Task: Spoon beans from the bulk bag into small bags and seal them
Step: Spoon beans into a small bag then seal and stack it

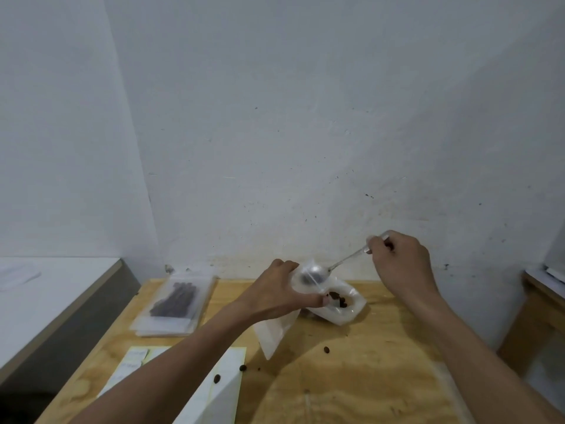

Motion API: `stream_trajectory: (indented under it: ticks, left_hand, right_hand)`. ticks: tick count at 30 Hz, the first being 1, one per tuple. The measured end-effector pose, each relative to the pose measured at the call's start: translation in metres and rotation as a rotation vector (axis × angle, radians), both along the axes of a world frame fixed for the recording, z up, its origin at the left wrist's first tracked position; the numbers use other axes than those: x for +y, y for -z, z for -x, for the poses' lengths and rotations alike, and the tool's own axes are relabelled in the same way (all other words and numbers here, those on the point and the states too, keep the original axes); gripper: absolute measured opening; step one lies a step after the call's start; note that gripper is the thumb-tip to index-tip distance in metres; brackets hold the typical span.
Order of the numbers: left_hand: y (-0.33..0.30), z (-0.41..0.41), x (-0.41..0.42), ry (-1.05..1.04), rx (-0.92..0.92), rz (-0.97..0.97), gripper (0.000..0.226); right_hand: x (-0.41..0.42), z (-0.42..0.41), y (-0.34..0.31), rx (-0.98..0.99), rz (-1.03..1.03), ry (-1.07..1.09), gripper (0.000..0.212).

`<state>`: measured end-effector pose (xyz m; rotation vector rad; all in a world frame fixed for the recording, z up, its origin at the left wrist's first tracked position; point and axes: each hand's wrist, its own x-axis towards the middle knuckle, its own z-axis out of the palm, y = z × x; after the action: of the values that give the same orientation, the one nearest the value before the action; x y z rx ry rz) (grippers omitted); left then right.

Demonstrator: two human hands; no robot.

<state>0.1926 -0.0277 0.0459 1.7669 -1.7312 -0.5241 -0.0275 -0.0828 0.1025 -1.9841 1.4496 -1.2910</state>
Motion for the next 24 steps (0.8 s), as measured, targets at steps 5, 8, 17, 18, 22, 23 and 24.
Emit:
stream_trajectory:
  ticks: [5, 8, 17, 18, 22, 23, 24]
  left_hand:
    - [-0.003, -0.008, 0.003, 0.007, 0.212, -0.099, 0.057]
    - [-0.002, -0.013, 0.003, 0.024, 0.403, -0.185, 0.055]
    - [-0.008, 0.006, -0.006, 0.031, 0.55, -0.284, 0.096]
    - [-0.009, 0.008, -0.009, 0.03, 0.574, -0.266, 0.086]
    - [-0.017, 0.014, -0.01, 0.1, 0.58, -0.211, 0.058]
    - [-0.019, 0.015, -0.009, 0.116, 0.564, -0.206, 0.055]
    - [-0.021, 0.016, -0.008, 0.121, 0.548, -0.196, 0.053]
  right_hand:
    - [-0.004, 0.006, 0.003, -0.003, 0.228, 0.168, 0.035]
    - [-0.006, 0.013, 0.024, 0.068, 0.225, 0.212, 0.035]
    - [-0.002, 0.003, 0.081, 0.316, 0.086, 0.216, 0.031]
    - [-0.003, 0.002, 0.08, 0.309, 0.052, 0.229, 0.032]
    - [-0.011, 0.007, 0.081, 0.197, -0.104, 0.277, 0.035]
    - [-0.012, 0.008, 0.083, 0.181, -0.139, 0.286, 0.036]
    - [-0.013, 0.01, 0.086, 0.167, -0.179, 0.299, 0.037]
